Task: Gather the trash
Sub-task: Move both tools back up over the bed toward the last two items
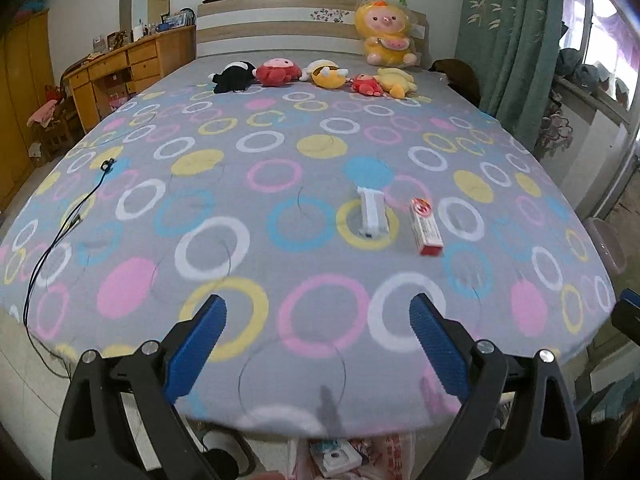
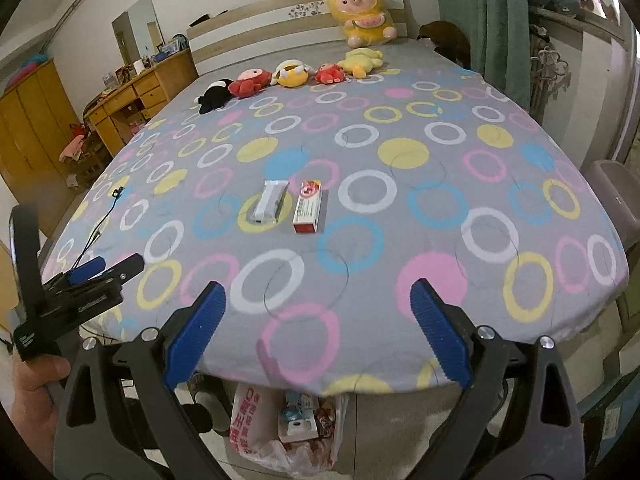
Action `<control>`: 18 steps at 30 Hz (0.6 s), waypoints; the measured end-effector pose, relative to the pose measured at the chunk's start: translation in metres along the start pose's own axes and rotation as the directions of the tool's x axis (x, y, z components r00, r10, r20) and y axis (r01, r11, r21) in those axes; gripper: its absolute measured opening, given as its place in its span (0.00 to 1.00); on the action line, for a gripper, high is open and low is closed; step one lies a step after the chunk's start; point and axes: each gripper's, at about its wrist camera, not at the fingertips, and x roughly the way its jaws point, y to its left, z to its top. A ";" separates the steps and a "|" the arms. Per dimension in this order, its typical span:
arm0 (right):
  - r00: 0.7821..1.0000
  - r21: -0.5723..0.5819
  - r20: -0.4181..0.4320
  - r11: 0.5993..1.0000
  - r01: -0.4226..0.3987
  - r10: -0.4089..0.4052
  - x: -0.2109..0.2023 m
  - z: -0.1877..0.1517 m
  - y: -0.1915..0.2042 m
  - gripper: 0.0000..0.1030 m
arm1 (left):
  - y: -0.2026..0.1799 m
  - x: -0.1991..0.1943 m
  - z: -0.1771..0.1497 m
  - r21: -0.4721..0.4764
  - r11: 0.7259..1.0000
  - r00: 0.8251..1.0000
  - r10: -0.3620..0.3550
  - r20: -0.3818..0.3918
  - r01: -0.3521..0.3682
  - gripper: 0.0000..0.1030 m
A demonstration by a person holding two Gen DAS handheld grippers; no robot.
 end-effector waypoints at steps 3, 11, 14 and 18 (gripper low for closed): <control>1.000 -0.019 -0.012 1.000 0.010 -0.011 0.015 0.015 0.004 0.88 | -0.006 0.019 0.015 0.009 1.000 1.000 0.007 -0.010 -0.007 0.88; 0.998 -0.072 -0.044 0.997 0.034 -0.038 0.065 0.042 0.015 0.88 | -0.022 0.084 0.048 0.009 1.000 0.998 0.007 -0.064 -0.007 0.88; 0.997 -0.081 -0.061 0.996 0.041 -0.046 0.089 0.049 0.018 0.88 | -0.025 0.109 0.059 0.003 1.000 0.997 0.010 -0.076 -0.010 0.88; 0.993 -0.094 -0.103 0.994 0.053 -0.063 0.126 0.052 0.023 0.88 | -0.028 0.147 0.075 -0.007 1.000 0.994 0.013 -0.110 -0.014 0.88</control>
